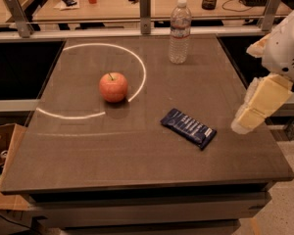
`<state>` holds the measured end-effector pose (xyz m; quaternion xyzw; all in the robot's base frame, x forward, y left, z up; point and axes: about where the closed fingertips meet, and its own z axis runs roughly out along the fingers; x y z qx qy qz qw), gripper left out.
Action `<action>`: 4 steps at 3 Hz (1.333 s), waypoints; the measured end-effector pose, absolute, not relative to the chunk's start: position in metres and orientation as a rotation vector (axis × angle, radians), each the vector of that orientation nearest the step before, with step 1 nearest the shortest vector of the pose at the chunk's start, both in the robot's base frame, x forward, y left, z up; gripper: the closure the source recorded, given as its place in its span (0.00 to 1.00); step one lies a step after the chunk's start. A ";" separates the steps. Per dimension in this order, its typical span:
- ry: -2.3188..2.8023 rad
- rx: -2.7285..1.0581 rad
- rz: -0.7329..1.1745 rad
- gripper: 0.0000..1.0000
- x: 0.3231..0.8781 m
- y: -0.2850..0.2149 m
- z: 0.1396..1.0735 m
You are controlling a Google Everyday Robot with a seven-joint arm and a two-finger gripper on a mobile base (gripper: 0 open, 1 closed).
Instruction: Pick apple
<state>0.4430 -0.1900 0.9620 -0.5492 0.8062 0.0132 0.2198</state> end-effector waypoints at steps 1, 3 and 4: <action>2.124 -1.399 0.162 0.00 0.450 -0.175 0.956; 1.898 -1.270 0.353 0.00 0.459 -0.139 0.952; 1.817 -1.263 0.378 0.00 0.462 -0.122 0.944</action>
Offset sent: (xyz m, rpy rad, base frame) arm 0.0190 0.0563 -0.0013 0.5830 -0.2079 0.0287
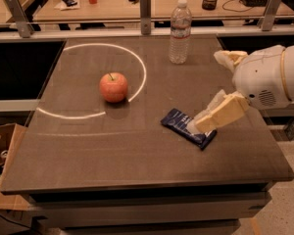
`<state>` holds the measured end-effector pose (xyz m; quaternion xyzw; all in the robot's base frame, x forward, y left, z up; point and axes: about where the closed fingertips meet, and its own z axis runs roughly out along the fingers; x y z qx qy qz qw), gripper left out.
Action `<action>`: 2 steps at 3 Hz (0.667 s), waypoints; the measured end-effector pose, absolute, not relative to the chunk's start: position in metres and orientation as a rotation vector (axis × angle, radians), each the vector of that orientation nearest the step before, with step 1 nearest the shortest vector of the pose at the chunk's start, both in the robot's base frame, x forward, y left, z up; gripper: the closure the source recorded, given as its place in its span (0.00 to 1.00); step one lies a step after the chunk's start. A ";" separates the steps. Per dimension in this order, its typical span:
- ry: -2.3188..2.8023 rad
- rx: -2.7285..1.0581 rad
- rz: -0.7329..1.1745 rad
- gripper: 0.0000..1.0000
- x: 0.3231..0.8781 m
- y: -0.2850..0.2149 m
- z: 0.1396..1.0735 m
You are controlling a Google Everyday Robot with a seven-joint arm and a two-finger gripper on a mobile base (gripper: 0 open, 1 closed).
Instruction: Pick apple
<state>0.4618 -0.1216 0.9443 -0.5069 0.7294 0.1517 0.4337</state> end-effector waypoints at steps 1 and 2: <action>1.779 -1.297 0.354 0.00 0.488 -0.085 0.916; 1.777 -1.295 0.355 0.00 0.488 -0.084 0.917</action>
Offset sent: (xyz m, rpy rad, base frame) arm 0.0448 0.0539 -0.0546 -0.0283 -0.0165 0.0195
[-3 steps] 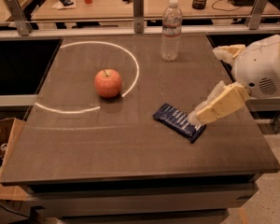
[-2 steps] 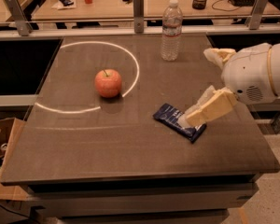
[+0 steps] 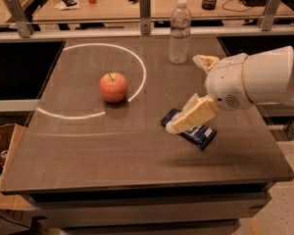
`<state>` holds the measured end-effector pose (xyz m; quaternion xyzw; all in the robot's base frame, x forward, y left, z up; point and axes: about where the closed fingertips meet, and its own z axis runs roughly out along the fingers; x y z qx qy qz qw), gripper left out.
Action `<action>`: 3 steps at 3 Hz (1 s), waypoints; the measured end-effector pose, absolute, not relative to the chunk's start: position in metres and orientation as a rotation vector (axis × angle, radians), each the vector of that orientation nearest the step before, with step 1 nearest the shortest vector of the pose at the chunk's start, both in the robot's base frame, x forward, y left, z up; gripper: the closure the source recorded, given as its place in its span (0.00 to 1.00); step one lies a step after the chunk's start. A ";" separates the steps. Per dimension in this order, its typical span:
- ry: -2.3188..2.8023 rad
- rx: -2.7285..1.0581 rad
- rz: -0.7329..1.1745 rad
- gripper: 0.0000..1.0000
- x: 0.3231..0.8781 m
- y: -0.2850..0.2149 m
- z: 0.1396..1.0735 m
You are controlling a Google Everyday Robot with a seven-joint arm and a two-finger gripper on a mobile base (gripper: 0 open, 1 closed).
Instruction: Pick apple
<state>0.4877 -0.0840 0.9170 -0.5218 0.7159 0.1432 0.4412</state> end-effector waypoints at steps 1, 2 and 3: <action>1.773 -1.231 0.370 0.00 0.496 -0.076 0.918; 1.786 -1.134 0.408 0.00 0.507 -0.063 0.913; 1.785 -1.059 0.464 0.00 0.518 -0.045 0.906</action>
Offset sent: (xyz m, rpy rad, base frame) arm 0.0370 0.0338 -0.0154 0.2127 0.0356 -0.1658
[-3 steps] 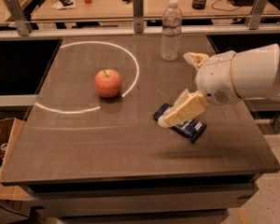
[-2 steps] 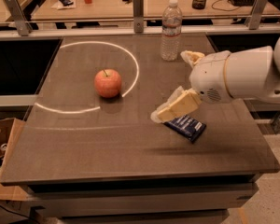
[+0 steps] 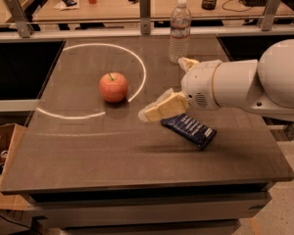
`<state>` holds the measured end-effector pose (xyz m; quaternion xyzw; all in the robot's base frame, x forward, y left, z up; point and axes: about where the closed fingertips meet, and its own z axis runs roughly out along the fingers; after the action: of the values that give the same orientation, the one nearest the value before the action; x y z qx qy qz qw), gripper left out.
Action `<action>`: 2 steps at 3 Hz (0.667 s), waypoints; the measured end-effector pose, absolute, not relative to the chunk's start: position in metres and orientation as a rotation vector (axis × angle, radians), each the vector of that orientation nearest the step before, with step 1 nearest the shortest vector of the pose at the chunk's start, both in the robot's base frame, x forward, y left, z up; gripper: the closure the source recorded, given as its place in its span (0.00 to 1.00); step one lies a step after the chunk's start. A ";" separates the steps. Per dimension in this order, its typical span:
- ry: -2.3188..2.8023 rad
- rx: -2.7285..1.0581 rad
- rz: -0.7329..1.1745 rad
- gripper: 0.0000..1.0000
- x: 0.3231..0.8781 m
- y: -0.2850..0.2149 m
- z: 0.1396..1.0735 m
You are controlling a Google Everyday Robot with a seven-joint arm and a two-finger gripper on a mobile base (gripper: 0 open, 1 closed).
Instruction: Pick apple
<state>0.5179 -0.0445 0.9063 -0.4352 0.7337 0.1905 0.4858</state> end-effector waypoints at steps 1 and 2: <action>1.764 -1.030 0.523 0.00 0.525 -0.022 0.900; 1.727 -1.040 0.582 0.00 0.535 0.007 0.891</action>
Offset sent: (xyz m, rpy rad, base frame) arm 0.0332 0.0861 -0.0309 0.1521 0.0142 0.1048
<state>0.5355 0.0072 0.8912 -0.4298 0.7137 0.2404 0.4981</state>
